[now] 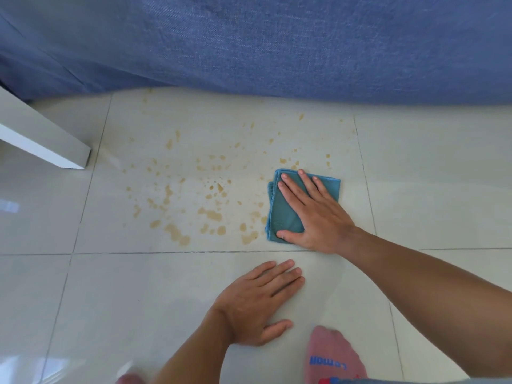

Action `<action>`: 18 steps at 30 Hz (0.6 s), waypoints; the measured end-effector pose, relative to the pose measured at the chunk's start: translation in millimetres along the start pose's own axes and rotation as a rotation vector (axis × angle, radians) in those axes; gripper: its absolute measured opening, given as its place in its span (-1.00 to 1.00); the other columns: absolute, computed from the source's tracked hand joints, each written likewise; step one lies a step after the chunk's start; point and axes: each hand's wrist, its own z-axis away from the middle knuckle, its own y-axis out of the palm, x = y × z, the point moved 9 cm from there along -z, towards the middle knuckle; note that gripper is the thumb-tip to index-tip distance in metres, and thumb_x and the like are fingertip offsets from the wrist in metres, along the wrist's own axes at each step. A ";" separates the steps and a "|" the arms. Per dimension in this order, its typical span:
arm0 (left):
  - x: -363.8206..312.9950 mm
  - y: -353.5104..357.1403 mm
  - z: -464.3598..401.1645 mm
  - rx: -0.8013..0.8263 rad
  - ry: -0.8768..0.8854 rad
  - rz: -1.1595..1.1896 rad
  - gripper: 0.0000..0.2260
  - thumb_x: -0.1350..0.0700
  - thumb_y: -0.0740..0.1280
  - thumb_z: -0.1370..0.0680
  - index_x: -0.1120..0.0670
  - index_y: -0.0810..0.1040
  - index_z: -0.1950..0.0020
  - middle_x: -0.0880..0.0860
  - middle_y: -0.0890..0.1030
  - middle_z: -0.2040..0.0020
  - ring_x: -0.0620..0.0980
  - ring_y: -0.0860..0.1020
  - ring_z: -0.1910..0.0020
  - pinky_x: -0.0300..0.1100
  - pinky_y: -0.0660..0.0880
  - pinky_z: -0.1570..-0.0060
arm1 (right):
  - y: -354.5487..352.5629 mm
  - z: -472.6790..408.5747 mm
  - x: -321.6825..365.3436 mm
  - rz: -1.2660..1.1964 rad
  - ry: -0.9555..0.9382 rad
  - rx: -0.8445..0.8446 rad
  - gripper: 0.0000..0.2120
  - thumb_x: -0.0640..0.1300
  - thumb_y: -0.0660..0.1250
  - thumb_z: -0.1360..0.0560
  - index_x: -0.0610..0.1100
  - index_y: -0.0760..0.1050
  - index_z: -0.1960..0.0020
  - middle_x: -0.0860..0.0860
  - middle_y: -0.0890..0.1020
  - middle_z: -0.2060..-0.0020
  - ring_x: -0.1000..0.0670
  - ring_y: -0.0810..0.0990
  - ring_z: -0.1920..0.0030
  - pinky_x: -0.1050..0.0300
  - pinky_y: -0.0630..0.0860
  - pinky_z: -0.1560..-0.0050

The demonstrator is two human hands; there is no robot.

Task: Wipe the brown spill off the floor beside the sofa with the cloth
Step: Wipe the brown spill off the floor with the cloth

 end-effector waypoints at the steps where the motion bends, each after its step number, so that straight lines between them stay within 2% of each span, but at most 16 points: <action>1: 0.2 0.1 -0.1 -0.002 -0.003 0.002 -0.33 -0.25 0.15 -0.62 0.10 0.19 -0.62 0.06 0.24 -0.61 0.03 0.06 -0.62 -0.03 -0.03 -0.55 | -0.6 -2.9 0.7 -0.007 0.012 -0.005 0.03 0.52 0.06 -0.48 -0.08 -0.16 -0.69 0.05 -0.18 -0.68 -0.08 -0.30 -0.65 -0.17 -0.14 -0.64; 9: 1.9 0.6 -0.7 -0.006 -0.011 0.029 -0.33 -0.25 0.17 -0.60 0.09 0.21 -0.61 0.04 0.26 -0.60 0.01 0.06 -0.62 -0.04 -0.01 -0.56 | -3.6 -32.2 4.1 -0.058 0.120 -0.068 0.01 0.52 0.06 -0.48 -0.07 -0.14 -0.69 0.04 -0.15 -0.68 -0.12 -0.26 -0.66 -0.17 -0.18 -0.64; 13: 2.4 -0.2 -0.5 -0.017 -0.018 0.040 -0.32 -0.25 0.19 -0.59 0.09 0.21 -0.61 0.04 0.26 -0.60 0.00 0.06 -0.62 -0.05 -0.01 -0.56 | -3.4 -31.4 4.0 -0.051 0.112 -0.057 -0.01 0.50 0.02 -0.50 -0.07 -0.16 -0.69 0.04 -0.18 -0.68 -0.10 -0.29 -0.65 -0.17 -0.20 -0.64; 18: 0.8 -3.1 0.4 -0.043 -0.015 0.030 -0.32 -0.24 0.20 -0.59 0.11 0.24 -0.60 0.05 0.27 -0.59 0.01 0.08 -0.62 -0.06 -0.02 -0.56 | 1.2 -11.1 -4.2 -0.027 0.085 -0.039 -0.01 0.50 0.04 -0.50 -0.04 -0.20 -0.69 0.06 -0.21 -0.67 -0.07 -0.30 -0.65 -0.17 -0.14 -0.64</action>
